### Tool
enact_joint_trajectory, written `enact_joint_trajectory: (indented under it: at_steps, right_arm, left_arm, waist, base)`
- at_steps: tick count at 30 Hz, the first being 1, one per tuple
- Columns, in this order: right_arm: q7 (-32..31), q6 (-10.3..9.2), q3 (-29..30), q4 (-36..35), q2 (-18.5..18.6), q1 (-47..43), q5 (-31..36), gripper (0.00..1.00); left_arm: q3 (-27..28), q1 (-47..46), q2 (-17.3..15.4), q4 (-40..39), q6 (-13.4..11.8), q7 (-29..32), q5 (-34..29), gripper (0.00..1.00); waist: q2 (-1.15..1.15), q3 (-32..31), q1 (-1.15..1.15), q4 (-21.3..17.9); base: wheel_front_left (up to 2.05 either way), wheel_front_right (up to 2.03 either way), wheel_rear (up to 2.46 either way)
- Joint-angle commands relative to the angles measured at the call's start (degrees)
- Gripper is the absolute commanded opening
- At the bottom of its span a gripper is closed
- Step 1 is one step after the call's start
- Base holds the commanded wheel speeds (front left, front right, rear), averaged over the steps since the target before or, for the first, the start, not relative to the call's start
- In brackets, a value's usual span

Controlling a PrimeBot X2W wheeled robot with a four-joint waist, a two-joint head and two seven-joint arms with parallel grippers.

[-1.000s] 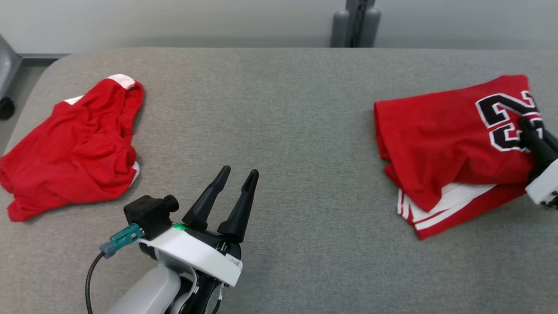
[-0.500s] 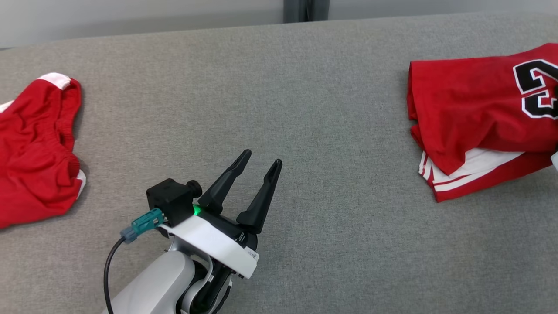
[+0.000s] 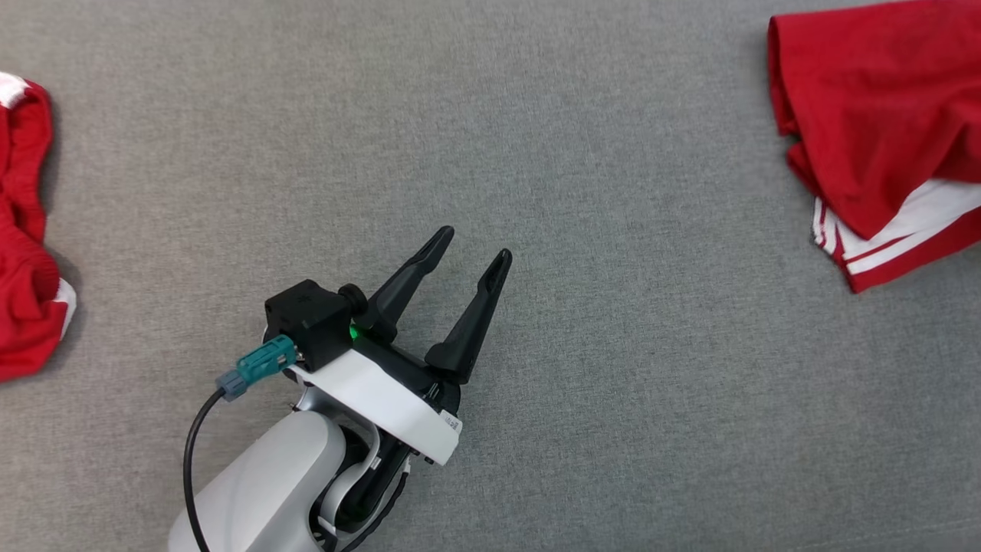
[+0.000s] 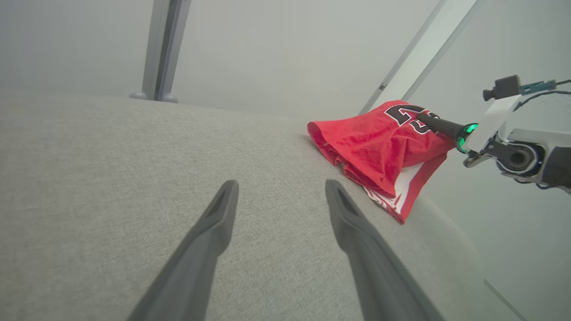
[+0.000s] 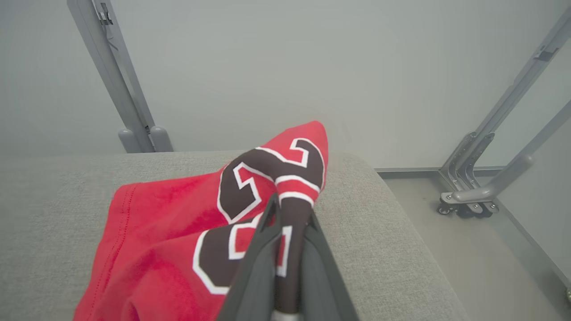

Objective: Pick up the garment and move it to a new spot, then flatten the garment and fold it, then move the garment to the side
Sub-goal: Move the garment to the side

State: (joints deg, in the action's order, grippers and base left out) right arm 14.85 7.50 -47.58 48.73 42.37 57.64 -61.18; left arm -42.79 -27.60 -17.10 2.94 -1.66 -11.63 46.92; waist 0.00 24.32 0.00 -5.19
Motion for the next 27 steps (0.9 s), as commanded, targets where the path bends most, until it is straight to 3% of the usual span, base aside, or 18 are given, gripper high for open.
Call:
enact_joint_trajectory:
  at_steps: [1,14,15,16,17,27]
  right_arm:
    - [0.49,0.00,0.37,0.27,0.04,0.51,0.34,0.00]
    - [0.45,0.00,8.34,12.35,-3.39,5.18,14.69,0.00]
    - [0.46,0.00,9.20,13.04,-3.63,5.69,15.58,0.26]
    - [0.45,0.00,9.90,14.17,-3.85,5.80,16.56,0.40]
    - [0.45,0.00,11.58,15.56,-3.93,6.40,18.66,1.00]
    - [0.40,0.00,19.88,15.31,-6.00,4.25,30.26,1.00]
  left_arm:
    - [0.10,-0.84,-0.25,-0.04,-0.36,-0.01,-0.22,1.00]
    - [-0.23,-2.62,-0.34,-0.28,-0.03,0.73,-0.65,1.00]
    - [-0.26,-2.60,-0.33,-0.24,-0.02,0.74,-0.63,1.00]
    - [-0.25,-2.64,-0.40,-0.20,-0.02,0.74,-0.59,1.00]
    - [-0.05,-2.68,-0.53,-0.14,-0.17,0.66,-0.47,1.00]
    - [0.03,-1.33,-0.22,0.93,0.18,-0.25,0.52,1.00]
  waist:
    - [0.00,1.12,0.00,-0.48]
    - [0.00,4.17,0.00,-1.19]
    - [0.00,4.36,0.00,-0.97]
    - [0.00,4.51,0.00,-0.74]
    - [0.00,4.78,0.00,-0.37]
    - [0.00,1.69,0.00,-0.33]
  base:
    - [0.00,0.00,0.00]
    - [0.00,0.00,0.00]
    - [0.00,0.00,0.00]
    - [0.00,0.00,0.00]
    - [0.00,0.00,0.00]
    - [0.00,0.00,0.00]
